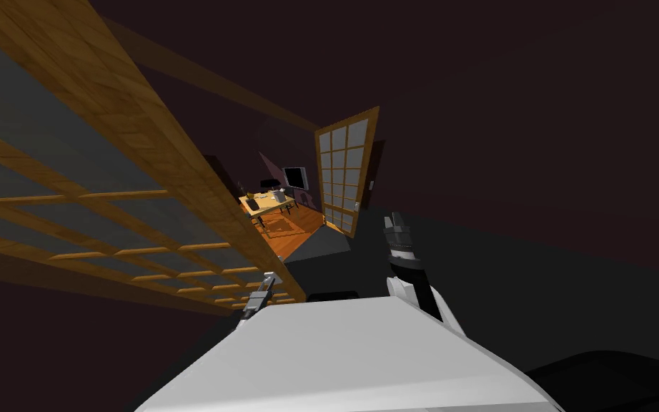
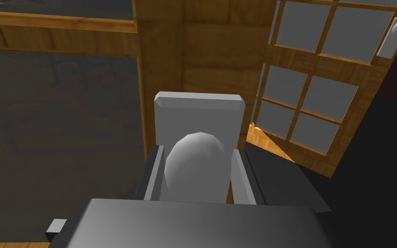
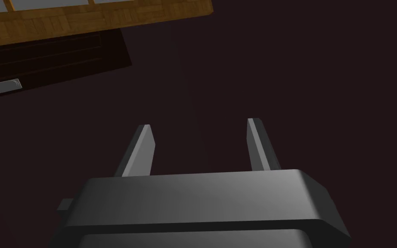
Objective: Pull the door open
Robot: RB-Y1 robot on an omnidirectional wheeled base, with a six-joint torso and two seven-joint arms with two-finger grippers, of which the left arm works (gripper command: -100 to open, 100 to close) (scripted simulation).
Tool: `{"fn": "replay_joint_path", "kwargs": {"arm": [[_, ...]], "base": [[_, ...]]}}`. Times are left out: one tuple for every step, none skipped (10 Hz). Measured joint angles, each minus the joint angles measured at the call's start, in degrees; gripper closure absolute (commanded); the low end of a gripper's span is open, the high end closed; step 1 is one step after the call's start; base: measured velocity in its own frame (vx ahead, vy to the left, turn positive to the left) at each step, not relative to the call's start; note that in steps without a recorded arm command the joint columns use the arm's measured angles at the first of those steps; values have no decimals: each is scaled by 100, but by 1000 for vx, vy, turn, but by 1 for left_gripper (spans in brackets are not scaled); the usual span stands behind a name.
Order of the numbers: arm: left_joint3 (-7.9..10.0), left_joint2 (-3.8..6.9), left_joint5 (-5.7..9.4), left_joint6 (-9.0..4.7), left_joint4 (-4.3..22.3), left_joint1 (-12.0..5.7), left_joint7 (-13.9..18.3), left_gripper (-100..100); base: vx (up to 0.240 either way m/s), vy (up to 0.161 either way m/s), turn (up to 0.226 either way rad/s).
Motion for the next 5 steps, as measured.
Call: {"fn": "replay_joint_path", "kwargs": {"arm": [[-34, 10, -13, -54, 64, -10, 40, 100], [-71, 11, -30, -113, 135, -31, 84, 100], [-101, 23, -43, -155, 165, -36, 114, 100], [-128, 40, -53, -196, 193, -42, 142, 100], [-153, 49, -63, -234, 229, -48, 167, 100]], "base": [[-197, 56, -124], [-206, 55, -113], [-214, 47, -123], [-184, 38, -93], [-75, 15, -17]]}}
